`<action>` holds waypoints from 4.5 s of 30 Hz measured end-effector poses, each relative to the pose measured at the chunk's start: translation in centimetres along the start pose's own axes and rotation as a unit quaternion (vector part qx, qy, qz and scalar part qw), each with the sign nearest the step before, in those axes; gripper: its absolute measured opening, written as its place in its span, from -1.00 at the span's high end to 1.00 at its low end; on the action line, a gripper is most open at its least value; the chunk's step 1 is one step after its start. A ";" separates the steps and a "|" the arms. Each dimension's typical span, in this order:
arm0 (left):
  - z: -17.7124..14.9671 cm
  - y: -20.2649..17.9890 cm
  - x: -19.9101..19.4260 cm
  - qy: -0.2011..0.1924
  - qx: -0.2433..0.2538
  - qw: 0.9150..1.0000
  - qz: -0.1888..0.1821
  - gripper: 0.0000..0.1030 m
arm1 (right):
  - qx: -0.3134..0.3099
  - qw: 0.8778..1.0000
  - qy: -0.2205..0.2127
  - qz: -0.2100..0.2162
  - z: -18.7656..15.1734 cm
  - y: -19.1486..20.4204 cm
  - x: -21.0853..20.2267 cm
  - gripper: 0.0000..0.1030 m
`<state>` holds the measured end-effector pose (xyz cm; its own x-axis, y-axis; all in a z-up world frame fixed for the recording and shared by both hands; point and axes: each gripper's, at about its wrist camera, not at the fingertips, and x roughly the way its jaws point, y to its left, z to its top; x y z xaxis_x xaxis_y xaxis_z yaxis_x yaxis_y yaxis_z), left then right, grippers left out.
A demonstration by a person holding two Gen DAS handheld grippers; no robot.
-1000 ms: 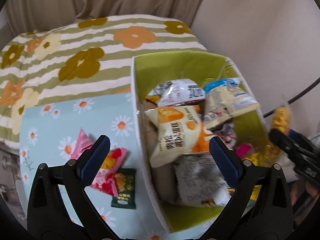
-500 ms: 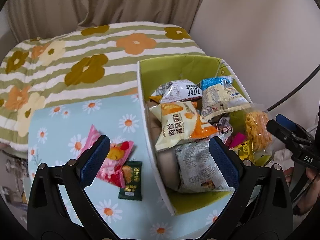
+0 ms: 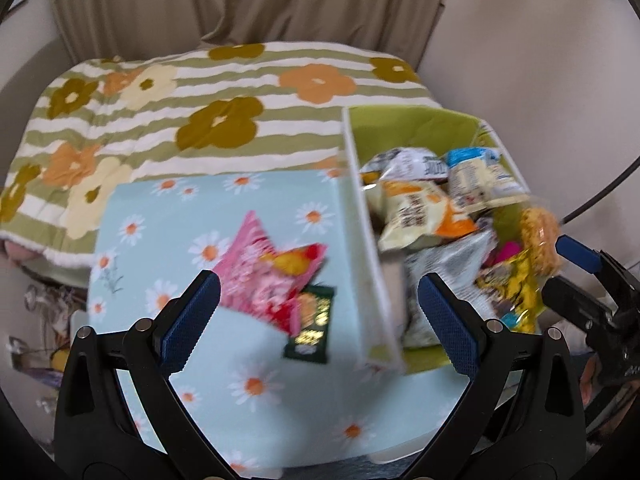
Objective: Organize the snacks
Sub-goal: 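Move both tools back over the last two snacks, then grasp the pink marshmallow bag with left tool while right tool grasps the green biscuit packet, then carry both held packets over the cardboard box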
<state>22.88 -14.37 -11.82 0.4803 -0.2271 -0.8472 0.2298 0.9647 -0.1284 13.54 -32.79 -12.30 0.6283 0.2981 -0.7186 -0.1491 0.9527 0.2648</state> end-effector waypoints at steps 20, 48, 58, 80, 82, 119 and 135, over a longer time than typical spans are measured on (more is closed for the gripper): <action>0.5 11.1 2.8 0.062 0.076 0.992 -0.078 -0.92 | 0.047 0.994 -0.020 -0.098 -2.6 12.0 5.1 -0.98; 0.1 6.7 18.0 0.178 0.184 0.962 -0.099 -0.92 | 0.112 0.965 0.017 -0.236 -11.3 14.9 17.6 -0.97; -0.5 5.8 19.9 0.173 0.204 0.959 -0.094 -0.85 | 0.107 0.962 0.034 -0.248 -11.3 13.0 19.6 -0.61; 1.1 9.8 18.2 0.164 0.175 0.965 -0.110 -0.22 | 0.086 0.963 0.045 -0.251 -8.4 11.3 22.7 -0.06; 1.1 10.0 18.1 0.164 0.171 0.965 -0.109 -0.22 | 0.081 0.964 0.044 -0.250 -8.0 11.2 22.9 0.04; 10.0 11.4 1.2 0.001 0.100 0.987 -0.128 -0.22 | 0.042 0.980 -0.080 -0.176 3.7 12.9 4.6 0.22; 6.7 -7.6 4.0 0.029 0.027 0.988 -0.146 -0.24 | -0.032 0.988 -0.062 -0.140 6.4 -1.7 -3.0 0.22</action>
<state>28.67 -23.53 -10.75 0.3371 -0.4861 -0.8063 0.3977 0.8498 -0.3460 16.81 -35.64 -6.43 0.7393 0.0165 -0.6732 -0.0024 0.9998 0.0219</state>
